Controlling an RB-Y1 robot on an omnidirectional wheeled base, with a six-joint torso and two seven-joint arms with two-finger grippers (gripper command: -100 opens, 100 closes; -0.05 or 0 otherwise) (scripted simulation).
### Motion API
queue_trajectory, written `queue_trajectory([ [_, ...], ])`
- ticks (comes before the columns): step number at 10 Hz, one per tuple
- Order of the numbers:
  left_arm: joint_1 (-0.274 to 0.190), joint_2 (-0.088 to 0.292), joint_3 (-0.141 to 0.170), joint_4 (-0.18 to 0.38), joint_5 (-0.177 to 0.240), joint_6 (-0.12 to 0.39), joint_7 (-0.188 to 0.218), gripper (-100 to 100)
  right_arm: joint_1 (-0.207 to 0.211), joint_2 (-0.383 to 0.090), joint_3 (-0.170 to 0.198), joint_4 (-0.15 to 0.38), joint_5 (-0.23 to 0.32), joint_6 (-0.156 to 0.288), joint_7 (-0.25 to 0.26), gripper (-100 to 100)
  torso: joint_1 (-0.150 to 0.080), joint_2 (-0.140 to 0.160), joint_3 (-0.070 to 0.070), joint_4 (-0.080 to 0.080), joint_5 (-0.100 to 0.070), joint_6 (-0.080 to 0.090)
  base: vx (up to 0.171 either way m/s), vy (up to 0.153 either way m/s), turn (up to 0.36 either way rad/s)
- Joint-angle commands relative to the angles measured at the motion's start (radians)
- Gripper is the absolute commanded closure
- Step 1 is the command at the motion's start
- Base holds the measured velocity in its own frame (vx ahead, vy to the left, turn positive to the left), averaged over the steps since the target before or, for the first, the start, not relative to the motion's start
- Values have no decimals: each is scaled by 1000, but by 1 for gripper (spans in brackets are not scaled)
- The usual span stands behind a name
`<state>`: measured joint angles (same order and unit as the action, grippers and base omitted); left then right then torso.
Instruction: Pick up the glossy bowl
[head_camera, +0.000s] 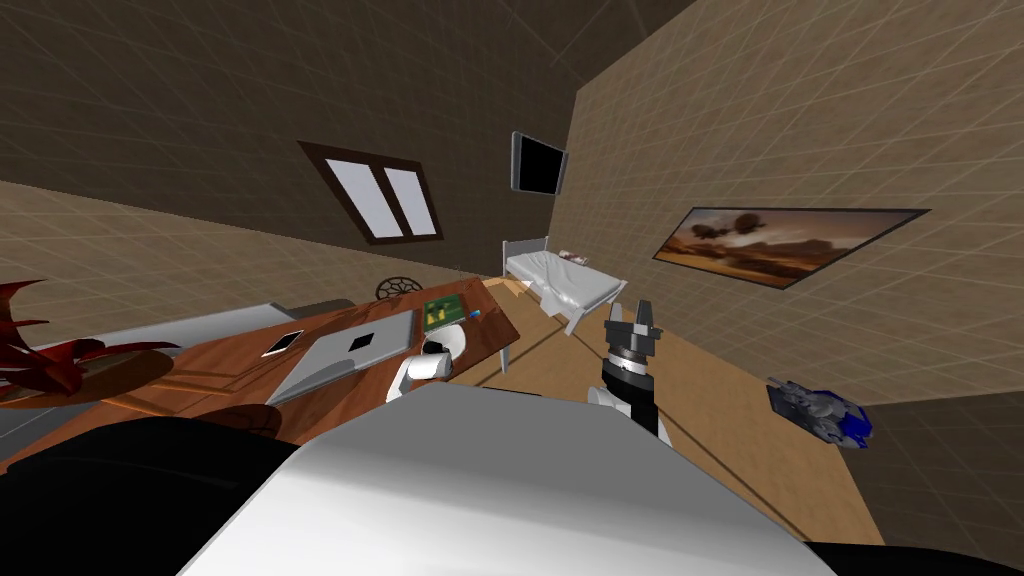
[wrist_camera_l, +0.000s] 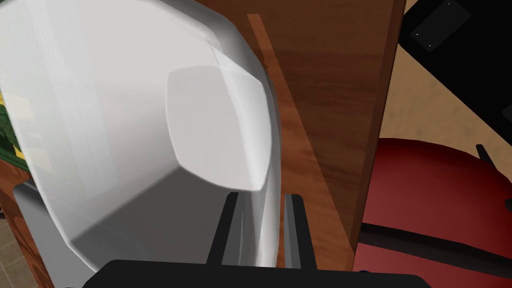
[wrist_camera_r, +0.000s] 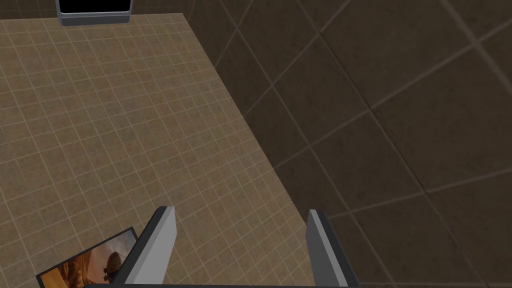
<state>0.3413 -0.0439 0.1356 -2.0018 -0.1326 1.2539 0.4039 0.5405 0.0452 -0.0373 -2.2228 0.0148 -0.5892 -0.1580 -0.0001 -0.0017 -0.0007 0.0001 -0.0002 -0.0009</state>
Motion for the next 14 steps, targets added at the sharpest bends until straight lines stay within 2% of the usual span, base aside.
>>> queue_trajectory([
  [1, 0, 0, 0, 0, 0, 0, 0, 100, 0, 0, 0, 0, 0, 0, 0, 0, 0, 0, 0, 0, 0, 0, 0, 0, 0],
  [2, 0, 0, 0, 1, 0, 0, 0, 100, 0, 0, 0, 0, 0, 0, 0, 0, 0, 0, 0, 0, 0, 0, 0, 0, 0],
  [3, 1, 0, 0, 1, 0, 1, 0, 0, 0, 0, 0, 0, 0, 0, 0, 0, -1, 1, 1, 1, -1, 0, 0, 0, 0],
  [4, -30, 10, -8, 7, 10, 17, -20, 100, 0, 0, 0, 0, 0, 0, 0, 0, -1, 1, 1, 1, -1, 0, 8, -31, 269],
  [5, -49, 16, -14, 15, 16, 26, -34, 100, 0, 0, 0, 0, 0, 0, 0, 0, -3, 1, 1, 1, -2, -1, 16, -60, 486],
  [12, -184, 61, -56, 69, 63, 92, -128, 100, 0, 0, 0, 0, 0, 0, 0, 0, -7, 3, 4, 4, -4, -1, 5, -48, 253],
  [13, -168, 55, -54, 64, 58, 82, -117, 100, 0, 0, 0, 0, 0, 0, 0, 0, -7, 3, 4, 4, -4, -1, 6, -25, 50],
  [14, -171, 56, -54, 65, 59, 85, -121, 0, 0, 0, 0, 0, 0, 0, 0, 0, -6, 3, 4, 4, -4, 0, 0, 0, 0],
])
